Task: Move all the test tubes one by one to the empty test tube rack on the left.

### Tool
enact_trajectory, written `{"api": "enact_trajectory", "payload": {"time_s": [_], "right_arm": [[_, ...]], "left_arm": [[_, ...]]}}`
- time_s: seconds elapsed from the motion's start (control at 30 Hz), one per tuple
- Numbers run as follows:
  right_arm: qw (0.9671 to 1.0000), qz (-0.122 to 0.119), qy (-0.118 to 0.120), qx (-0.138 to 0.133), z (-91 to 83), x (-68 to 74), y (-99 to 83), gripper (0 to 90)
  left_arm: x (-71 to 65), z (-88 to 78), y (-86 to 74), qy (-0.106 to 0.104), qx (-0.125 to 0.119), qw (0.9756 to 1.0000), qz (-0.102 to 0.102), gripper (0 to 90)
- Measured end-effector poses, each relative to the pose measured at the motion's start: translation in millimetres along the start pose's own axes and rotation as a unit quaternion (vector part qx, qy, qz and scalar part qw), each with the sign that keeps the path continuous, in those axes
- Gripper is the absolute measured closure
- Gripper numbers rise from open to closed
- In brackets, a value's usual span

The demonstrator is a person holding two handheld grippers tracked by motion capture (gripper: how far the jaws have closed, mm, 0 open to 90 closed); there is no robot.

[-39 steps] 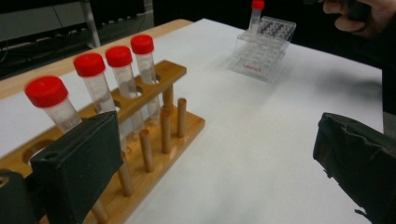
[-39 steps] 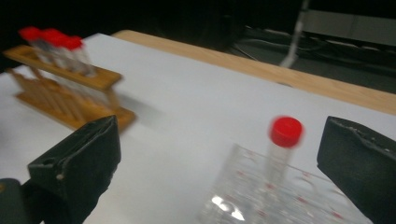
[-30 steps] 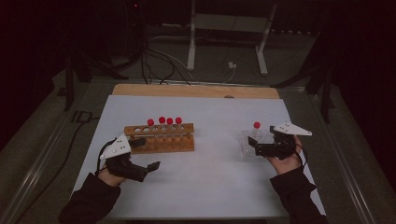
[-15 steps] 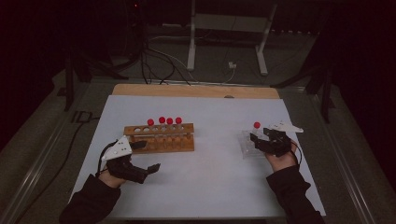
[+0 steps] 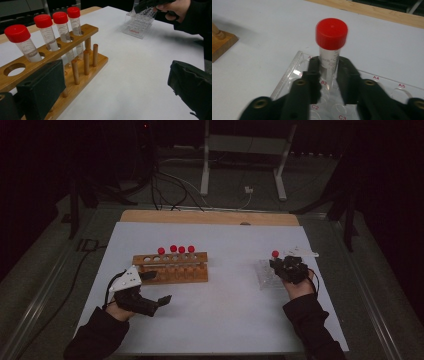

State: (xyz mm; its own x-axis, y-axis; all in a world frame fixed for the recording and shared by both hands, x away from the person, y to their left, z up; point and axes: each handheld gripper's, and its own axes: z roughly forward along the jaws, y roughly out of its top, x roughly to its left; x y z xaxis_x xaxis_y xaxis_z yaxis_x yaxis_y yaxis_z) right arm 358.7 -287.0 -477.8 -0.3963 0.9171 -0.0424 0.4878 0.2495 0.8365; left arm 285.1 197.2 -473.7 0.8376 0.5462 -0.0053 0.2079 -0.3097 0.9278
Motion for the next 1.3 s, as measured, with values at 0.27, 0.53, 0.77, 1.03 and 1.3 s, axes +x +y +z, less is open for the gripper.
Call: {"api": "enact_trajectory", "payload": {"time_s": [0.27,0.53,0.77,1.03,1.3], "right_arm": [[0.9999,-0.012,-0.003,-0.001,-2.7,1.6,1.6,75.3],[0.9998,-0.010,0.000,-0.019,-16.8,0.6,7.5,75.3],[0.9993,-0.018,-0.004,-0.033,-29.6,2.1,13.4,75.4],[0.9980,-0.024,0.000,-0.058,-48.0,4.9,21.3,75.4],[0.9961,-0.041,0.016,-0.077,-60.7,18.5,29.6,75.3]], "left_arm": [[-1.2,2.4,-0.7,-0.004,0.006,1.0000,0.001,2.0],[0.2,1.4,-1.0,0.001,0.003,1.0000,-0.001,2.0],[-1.6,2.2,-0.3,-0.004,0.006,1.0000,0.002,2.0],[-2.3,1.6,1.4,-0.006,0.007,0.9999,0.005,2.0],[-3.5,0.7,3.4,-0.012,0.005,0.9999,0.003,2.0]]}}
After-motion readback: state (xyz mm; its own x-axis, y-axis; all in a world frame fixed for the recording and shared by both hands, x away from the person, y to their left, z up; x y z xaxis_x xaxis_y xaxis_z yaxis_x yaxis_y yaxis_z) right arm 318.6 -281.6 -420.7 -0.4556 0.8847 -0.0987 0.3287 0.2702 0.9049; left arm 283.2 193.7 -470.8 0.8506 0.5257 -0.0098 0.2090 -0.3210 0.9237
